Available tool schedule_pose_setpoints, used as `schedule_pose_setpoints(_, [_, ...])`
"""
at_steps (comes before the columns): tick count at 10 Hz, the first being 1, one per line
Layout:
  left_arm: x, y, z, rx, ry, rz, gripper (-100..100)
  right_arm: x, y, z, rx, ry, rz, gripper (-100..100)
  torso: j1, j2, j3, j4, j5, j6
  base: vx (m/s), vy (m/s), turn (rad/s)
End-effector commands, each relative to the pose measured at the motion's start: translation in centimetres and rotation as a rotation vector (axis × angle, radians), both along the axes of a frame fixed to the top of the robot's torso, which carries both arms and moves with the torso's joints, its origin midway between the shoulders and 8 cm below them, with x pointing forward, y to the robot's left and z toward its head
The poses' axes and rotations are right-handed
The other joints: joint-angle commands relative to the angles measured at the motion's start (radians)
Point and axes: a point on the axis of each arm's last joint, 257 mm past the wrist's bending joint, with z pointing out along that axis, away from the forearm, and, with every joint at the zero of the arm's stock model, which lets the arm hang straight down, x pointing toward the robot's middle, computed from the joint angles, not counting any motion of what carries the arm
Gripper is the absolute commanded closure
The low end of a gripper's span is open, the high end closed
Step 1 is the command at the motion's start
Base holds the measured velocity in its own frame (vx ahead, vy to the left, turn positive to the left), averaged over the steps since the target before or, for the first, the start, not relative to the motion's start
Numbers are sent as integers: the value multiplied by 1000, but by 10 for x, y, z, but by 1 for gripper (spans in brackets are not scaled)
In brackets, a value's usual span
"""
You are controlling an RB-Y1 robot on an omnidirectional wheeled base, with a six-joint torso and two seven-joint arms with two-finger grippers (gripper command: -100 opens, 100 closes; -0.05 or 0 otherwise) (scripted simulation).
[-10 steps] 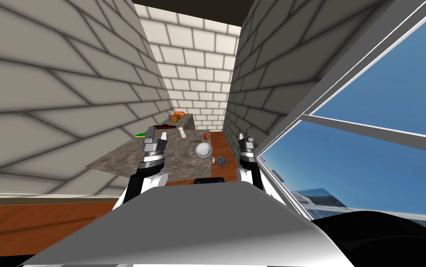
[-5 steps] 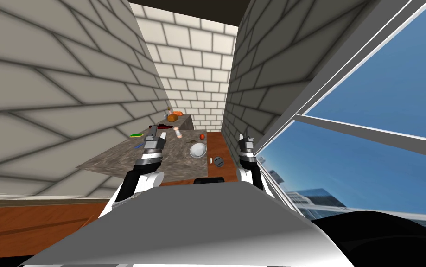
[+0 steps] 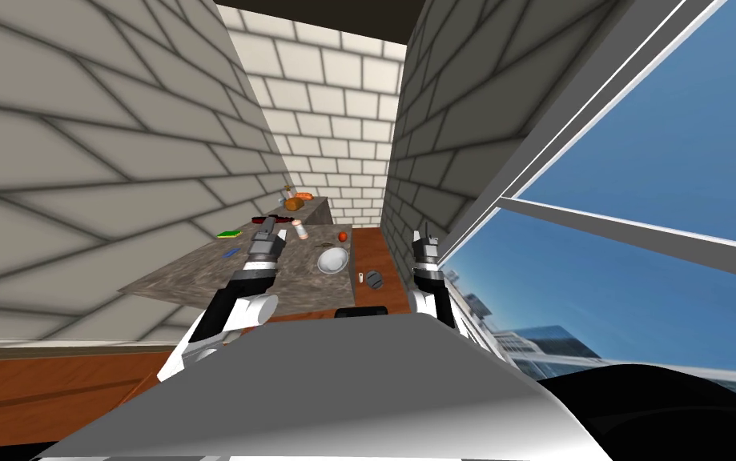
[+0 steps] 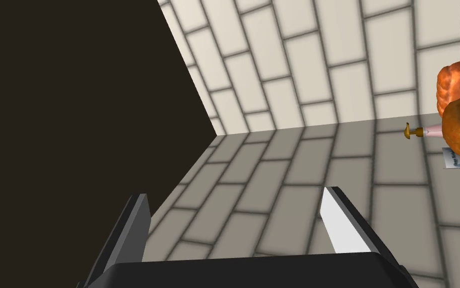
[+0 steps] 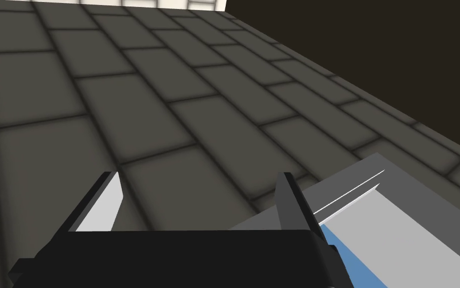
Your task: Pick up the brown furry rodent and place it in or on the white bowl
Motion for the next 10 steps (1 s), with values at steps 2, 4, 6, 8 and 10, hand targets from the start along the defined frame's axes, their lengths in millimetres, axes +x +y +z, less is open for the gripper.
schedule_pose_setpoints(2, [8,12,-6,35,57,25,-100,0,0,0,0,0,0,0,0,0,0,0,0,0,38,-138,8])
schedule_pose_setpoints(4, [12,14,-16,31,99,30,-100,0,0,0,0,0,0,0,-2,-2,-1,0,-1,0,15,-103,7])
schedule_pose_setpoints(6, [17,24,-22,52,149,50,-100,0,0,0,0,0,0,0,1,1,0,0,0,0,9,-112,5])
schedule_pose_setpoints(8, [21,34,-25,74,183,68,-100,0,0,0,0,0,0,0,2,0,0,0,0,0,27,-91,6])
schedule_pose_setpoints(10, [24,45,-32,92,233,89,-100,0,0,0,0,0,0,0,-1,-1,-1,0,0,0,50,-145,14])
